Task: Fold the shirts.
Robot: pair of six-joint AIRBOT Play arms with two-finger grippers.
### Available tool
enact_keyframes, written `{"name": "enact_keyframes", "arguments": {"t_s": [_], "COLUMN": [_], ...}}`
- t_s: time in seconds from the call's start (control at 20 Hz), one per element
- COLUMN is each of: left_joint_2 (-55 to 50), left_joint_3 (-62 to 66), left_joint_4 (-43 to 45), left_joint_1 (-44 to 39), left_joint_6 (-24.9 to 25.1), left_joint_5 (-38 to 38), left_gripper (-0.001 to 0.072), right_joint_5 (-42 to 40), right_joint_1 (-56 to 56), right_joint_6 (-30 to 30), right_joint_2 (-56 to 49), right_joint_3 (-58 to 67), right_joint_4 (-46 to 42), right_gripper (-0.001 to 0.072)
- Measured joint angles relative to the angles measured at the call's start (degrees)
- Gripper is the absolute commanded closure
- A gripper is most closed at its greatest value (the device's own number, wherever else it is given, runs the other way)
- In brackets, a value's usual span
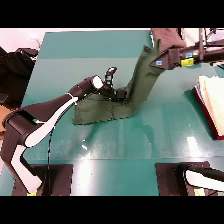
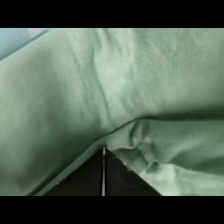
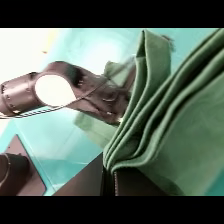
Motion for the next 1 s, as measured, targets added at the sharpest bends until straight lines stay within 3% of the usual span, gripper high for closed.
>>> {"name": "enact_keyframes", "arguments": {"t_s": [0.2, 0.4, 0.5, 0.55, 0.65, 0.75, 1.0], "left_joint_2": [4.4, 15.4, 22.0, 25.2, 30.4, 34.0, 36.9], "left_joint_3": [3.1, 6.1, 6.9, 7.2, 7.5, 7.7, 7.6], "left_joint_4": [2.9, 11.3, 15.6, 17.2, 19.2, 20.5, 21.0], "left_joint_1": [5.5, 15.5, 20.8, 23.3, 27.1, 29.4, 29.7], "left_joint_6": [0.0, 0.0, 0.0, 0.0, 0.1, 0.1, 0.2], "left_joint_5": [-4.9, -10.9, -12.9, -13.5, -14.5, -15.4, -18.5], "left_gripper": [0.0683, 0.0683, 0.0683, 0.0683, 0.0683, 0.0683, 0.0683], "right_joint_5": [-5.8, -14.9, -22.6, -26.4, -32.1, -33.7, -29.3], "right_joint_1": [8.1, 20.4, 27.9, 31.5, 37.4, 40.3, 36.3], "right_joint_6": [0.5, 0.6, -0.6, -1.3, -2.7, -4.2, -4.8], "right_joint_2": [-0.2, -4.2, -8.3, -10.8, -16.3, -20.6, -20.5], "right_joint_3": [0.3, 0.5, 0.8, 1.6, 5.0, 9.3, 9.4], "right_joint_4": [0.2, 0.3, 0.4, 0.4, 0.3, 0.1, -1.9], "right_gripper": [0.0684, 0.0673, 0.0400, 0.0326, 0.0330, 0.0385, 0.0385]}}
